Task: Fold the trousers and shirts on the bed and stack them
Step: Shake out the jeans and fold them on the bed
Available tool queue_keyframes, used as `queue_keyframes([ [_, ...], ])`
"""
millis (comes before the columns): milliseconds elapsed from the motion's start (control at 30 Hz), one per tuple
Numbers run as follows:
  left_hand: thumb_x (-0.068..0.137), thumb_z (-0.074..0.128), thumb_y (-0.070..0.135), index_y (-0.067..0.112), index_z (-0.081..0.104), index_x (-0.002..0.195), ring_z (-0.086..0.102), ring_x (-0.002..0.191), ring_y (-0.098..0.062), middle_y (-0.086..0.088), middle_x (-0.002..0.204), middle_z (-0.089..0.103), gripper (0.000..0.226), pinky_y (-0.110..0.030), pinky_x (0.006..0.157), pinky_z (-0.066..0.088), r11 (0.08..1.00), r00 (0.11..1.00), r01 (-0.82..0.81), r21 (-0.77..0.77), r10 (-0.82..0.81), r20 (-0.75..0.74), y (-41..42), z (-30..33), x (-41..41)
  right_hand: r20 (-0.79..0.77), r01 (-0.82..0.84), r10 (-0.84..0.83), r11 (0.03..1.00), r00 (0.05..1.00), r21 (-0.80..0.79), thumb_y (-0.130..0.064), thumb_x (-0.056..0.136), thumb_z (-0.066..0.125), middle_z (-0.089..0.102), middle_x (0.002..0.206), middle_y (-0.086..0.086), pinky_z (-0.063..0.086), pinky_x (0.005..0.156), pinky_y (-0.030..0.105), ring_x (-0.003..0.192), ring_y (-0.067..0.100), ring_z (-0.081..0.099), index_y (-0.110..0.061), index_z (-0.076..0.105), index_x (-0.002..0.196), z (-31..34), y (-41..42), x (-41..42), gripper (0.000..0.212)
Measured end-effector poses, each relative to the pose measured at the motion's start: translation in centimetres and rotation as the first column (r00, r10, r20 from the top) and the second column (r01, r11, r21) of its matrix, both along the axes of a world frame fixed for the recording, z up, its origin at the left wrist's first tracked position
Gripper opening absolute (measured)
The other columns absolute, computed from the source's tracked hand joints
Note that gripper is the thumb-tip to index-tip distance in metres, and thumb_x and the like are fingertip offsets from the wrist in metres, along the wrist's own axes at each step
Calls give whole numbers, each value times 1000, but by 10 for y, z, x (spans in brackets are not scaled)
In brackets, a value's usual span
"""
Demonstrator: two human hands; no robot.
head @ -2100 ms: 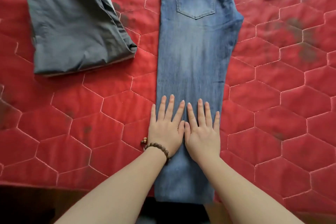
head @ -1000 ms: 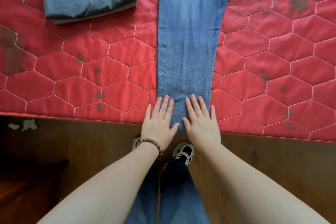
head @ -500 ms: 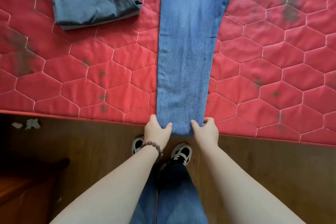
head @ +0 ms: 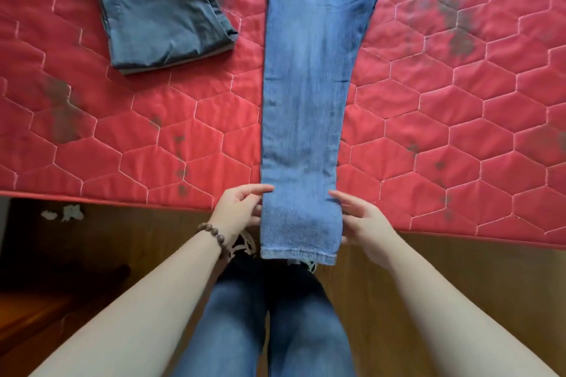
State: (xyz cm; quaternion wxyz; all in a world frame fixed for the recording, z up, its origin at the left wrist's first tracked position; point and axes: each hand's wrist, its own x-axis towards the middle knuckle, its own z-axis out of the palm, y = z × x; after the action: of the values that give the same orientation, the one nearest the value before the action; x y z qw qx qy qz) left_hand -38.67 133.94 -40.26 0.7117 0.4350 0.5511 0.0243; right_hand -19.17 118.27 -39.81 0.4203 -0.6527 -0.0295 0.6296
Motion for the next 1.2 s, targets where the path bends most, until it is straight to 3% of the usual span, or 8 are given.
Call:
queue_keyframes([
  [100, 89, 55, -7, 14, 72, 106, 70, 85, -10, -3, 96, 74, 32, -23, 71, 57, 988, 992, 103, 115, -111, 64, 33, 18, 18, 93, -130, 129, 991, 987, 4, 10, 88, 50, 74, 103, 1, 55, 56, 29, 77, 18, 60, -17, 69, 111, 16, 29, 26, 41],
  [200, 84, 65, -1, 10, 74, 101, 66, 83, -15, -4, 92, 75, 23, -32, 80, 54, 944, 982, 186, 274, -182, -39, 69, 20, 44, 404, -208, 201, 978, 893, -27, 7, 82, 59, 72, 80, 5, 54, 59, 26, 64, 11, 59, -6, 74, 98, 20, 72, 54, 24],
  [300, 85, 65, 0, 5, 74, 95, 62, 86, -7, -4, 95, 70, 15, -14, 81, 47, 864, 972, 237, 445, -215, -99, 114, 11, 77, 616, -225, 193, 974, 763, -26, 7, 81, 61, 63, 80, 6, 43, 61, 15, 70, 8, 54, -1, 73, 90, 16, 123, 86, 16],
  [467, 95, 56, 16, 10, 68, 93, 56, 64, -1, 11, 71, 67, 14, -21, 61, 46, 941, 988, 78, 328, -116, 98, 197, -34, 140, 350, -42, 15, 997, 937, 70, -8, 92, 58, 56, 68, 0, 43, 55, 25, 60, 11, 49, -15, 67, 82, -22, 215, 138, 15],
  [600, 95, 54, 33, 5, 67, 100, 47, 64, -16, 7, 61, 54, 31, -31, 65, 37, 954, 980, 161, 253, -125, -154, 221, -88, 158, 302, 7, 63, 974, 951, -226, -45, 92, 57, 34, 65, 2, 33, 46, 23, 54, 15, 33, -17, 49, 77, -73, 242, 146, 33],
  [800, 87, 67, 21, 13, 68, 86, 61, 57, -8, 1, 72, 68, 9, -21, 50, 45, 995, 993, 72, 74, -65, -98, 231, -111, 160, 509, 50, 72, 974, 858, -221, -36, 85, 69, 54, 63, -5, 42, 59, 29, 56, 9, 49, -17, 58, 74, -98, 243, 141, 24],
  [967, 85, 65, 2, 17, 66, 97, 70, 76, -22, -12, 83, 74, 19, -35, 76, 57, 989, 999, 47, 143, -47, -5, 238, -100, 175, 472, 31, -24, 999, 881, -7, -4, 87, 65, 70, 86, -7, 51, 67, 13, 71, -1, 66, -18, 60, 105, -85, 260, 142, 23],
  [1200, 88, 66, 13, 11, 67, 103, 65, 67, -14, -6, 79, 70, 15, -28, 71, 53, 977, 998, -51, 206, 57, -22, 264, -94, 201, 580, 133, -128, 991, 805, 33, -14, 89, 65, 66, 79, -9, 47, 61, 7, 65, -5, 62, -19, 60, 102, -85, 287, 169, 15],
])
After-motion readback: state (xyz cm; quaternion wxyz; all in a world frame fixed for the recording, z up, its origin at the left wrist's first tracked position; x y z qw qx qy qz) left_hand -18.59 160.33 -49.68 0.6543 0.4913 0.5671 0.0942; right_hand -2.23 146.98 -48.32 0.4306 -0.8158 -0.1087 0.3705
